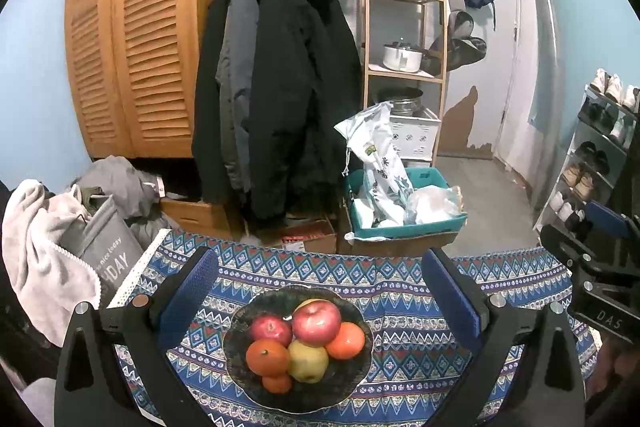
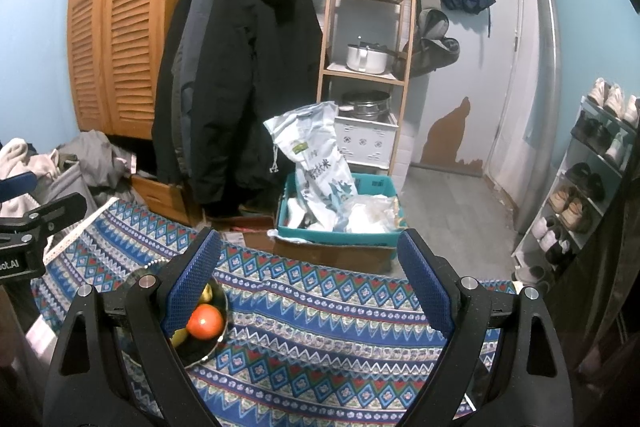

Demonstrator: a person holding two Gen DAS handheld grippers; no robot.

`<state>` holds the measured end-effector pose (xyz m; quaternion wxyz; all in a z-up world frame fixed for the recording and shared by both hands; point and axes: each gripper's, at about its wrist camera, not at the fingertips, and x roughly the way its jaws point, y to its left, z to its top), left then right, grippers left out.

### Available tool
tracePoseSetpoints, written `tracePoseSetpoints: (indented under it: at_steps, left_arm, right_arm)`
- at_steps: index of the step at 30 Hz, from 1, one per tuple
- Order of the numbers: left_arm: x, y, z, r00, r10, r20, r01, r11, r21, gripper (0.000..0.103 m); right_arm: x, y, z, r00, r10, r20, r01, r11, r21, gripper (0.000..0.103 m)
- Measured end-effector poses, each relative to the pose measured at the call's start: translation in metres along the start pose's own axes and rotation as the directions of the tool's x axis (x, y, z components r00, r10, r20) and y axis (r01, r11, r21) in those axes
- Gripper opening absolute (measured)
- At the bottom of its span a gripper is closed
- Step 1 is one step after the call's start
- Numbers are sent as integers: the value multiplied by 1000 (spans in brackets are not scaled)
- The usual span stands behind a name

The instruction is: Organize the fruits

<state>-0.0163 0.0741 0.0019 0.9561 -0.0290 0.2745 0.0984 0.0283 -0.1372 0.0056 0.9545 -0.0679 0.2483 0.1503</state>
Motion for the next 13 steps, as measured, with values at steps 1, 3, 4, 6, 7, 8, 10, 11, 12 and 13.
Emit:
tracePoseSetpoints:
  at_steps: [1, 3, 4, 6, 7, 8, 10, 11, 12, 13]
  left_arm:
    - [0, 0, 0, 1000, 0, 1, 0, 1000, 0, 102]
    - [0, 0, 0, 1000, 0, 0, 0, 1000, 1, 102]
    - [0, 0, 0, 1000, -1, 0, 1, 1000, -1, 102]
    - [0, -1, 0, 1000, -5, -3, 5, 1000, -3, 102]
    - [1, -1, 0, 1000, -5, -5, 5, 1000, -3, 102]
    - [1, -1, 0, 1000, -7, -7, 7, 1000, -3, 102]
    - [2, -1, 1, 1000, -6, -7, 6, 1000, -2, 102]
    - [2, -1, 1, 1000, -5, -7, 5, 1000, -1, 102]
    - [2, -2, 1, 1000, -5, -7, 5, 1000, 0, 102]
    - [2, -1, 1, 1000, -4, -7, 4, 1000, -2, 102]
  right_arm:
    - [0, 0, 0, 1000, 0, 1, 0, 1000, 1, 89]
    - [0, 0, 0, 1000, 1, 0, -1, 1000, -1, 89]
    - [0, 0, 0, 1000, 0, 1, 0, 1000, -1, 89]
    - [0, 0, -1, 1000, 1, 0, -1, 1000, -2, 89]
    - [0, 0, -1, 1000, 0, 1, 0, 1000, -1, 89]
    - [0, 0, 0, 1000, 1, 1, -1, 1000, -1, 89]
    - [-1, 0, 0, 1000, 0, 1, 0, 1000, -2, 89]
    - [0, 0, 0, 1000, 0, 1, 0, 1000, -2, 89]
    - [0, 0, 0, 1000, 0, 2, 0, 1000, -2, 89]
    - [0, 0, 0, 1000, 1, 1, -1, 1000, -1, 89]
